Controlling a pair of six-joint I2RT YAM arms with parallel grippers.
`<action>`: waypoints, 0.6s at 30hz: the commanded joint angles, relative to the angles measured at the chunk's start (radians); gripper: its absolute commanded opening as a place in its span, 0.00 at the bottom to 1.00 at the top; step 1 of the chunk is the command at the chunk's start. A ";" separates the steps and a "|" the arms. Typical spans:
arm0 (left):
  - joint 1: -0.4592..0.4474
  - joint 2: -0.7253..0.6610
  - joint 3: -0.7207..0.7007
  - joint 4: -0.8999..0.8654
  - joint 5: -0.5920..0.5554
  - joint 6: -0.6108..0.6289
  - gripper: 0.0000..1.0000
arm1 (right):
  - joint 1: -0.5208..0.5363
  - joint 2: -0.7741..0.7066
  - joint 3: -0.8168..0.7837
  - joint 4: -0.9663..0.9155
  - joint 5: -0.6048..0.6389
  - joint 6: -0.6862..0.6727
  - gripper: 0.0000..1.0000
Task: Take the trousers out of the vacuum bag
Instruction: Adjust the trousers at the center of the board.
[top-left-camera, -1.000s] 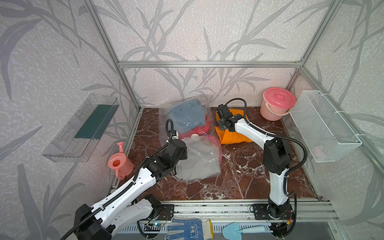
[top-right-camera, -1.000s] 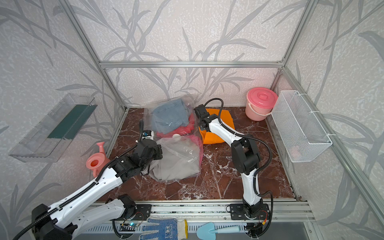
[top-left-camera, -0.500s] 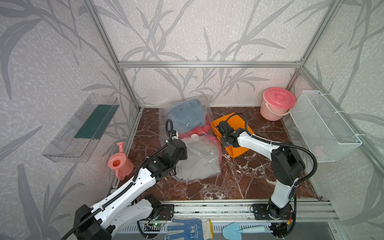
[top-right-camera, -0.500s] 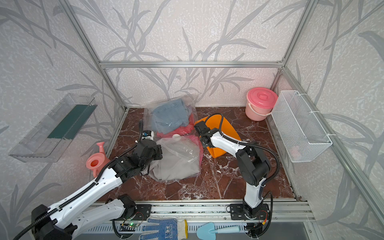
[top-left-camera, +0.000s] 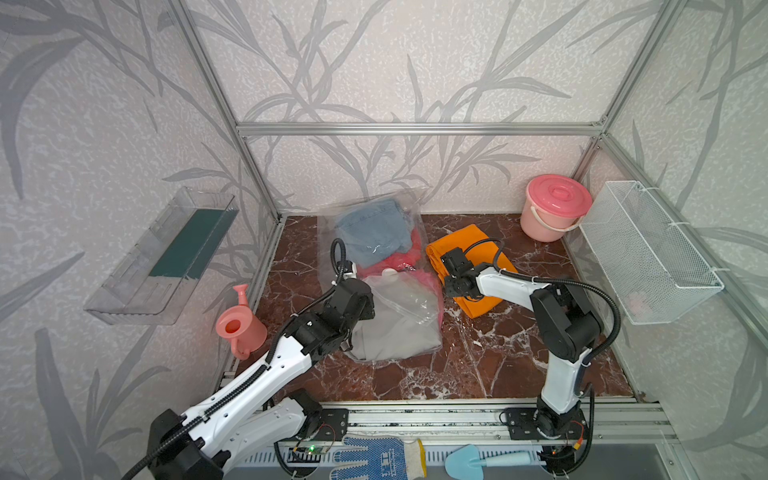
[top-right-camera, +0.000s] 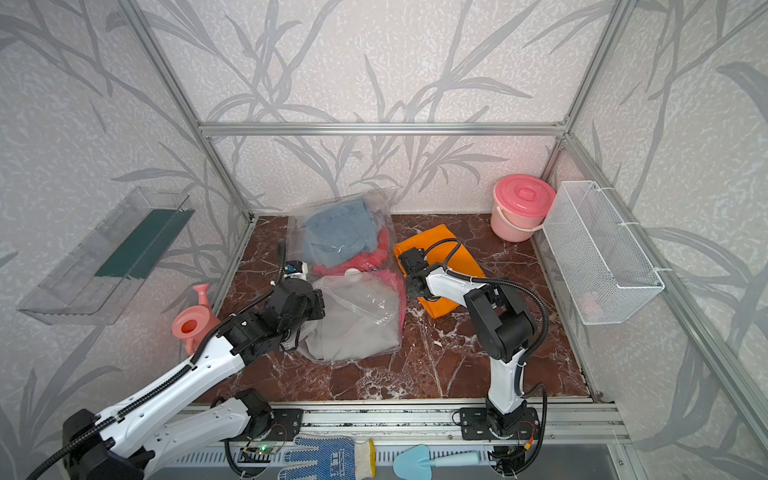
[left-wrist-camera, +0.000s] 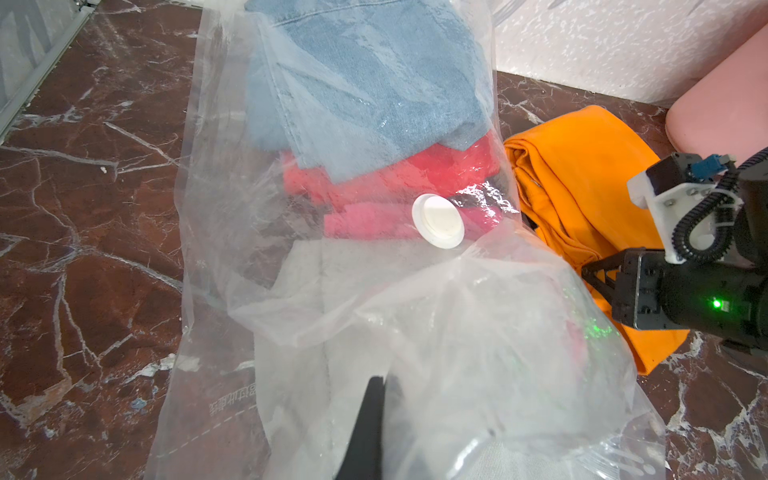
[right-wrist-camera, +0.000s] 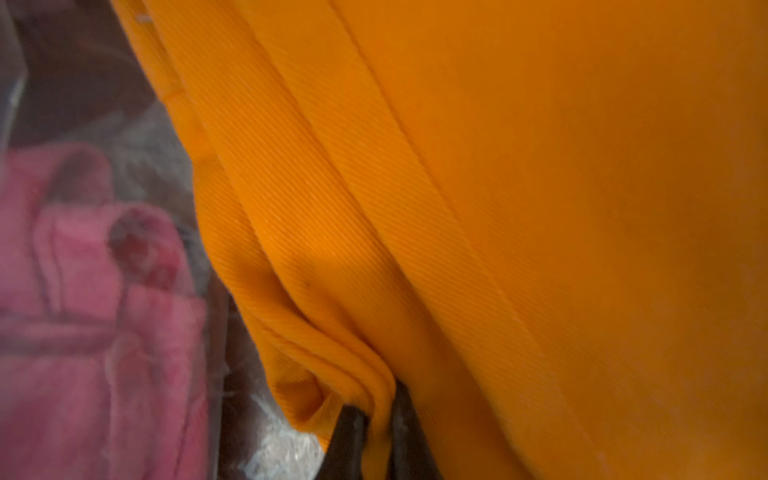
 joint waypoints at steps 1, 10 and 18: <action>0.010 -0.002 0.010 0.002 -0.026 -0.005 0.00 | -0.052 0.102 0.064 0.044 -0.071 0.091 0.08; 0.014 0.014 0.028 0.006 -0.031 0.006 0.00 | -0.061 0.168 0.269 0.078 -0.116 0.072 0.30; 0.017 0.010 0.019 0.012 -0.022 0.003 0.00 | -0.079 -0.096 0.080 0.195 -0.097 0.011 0.75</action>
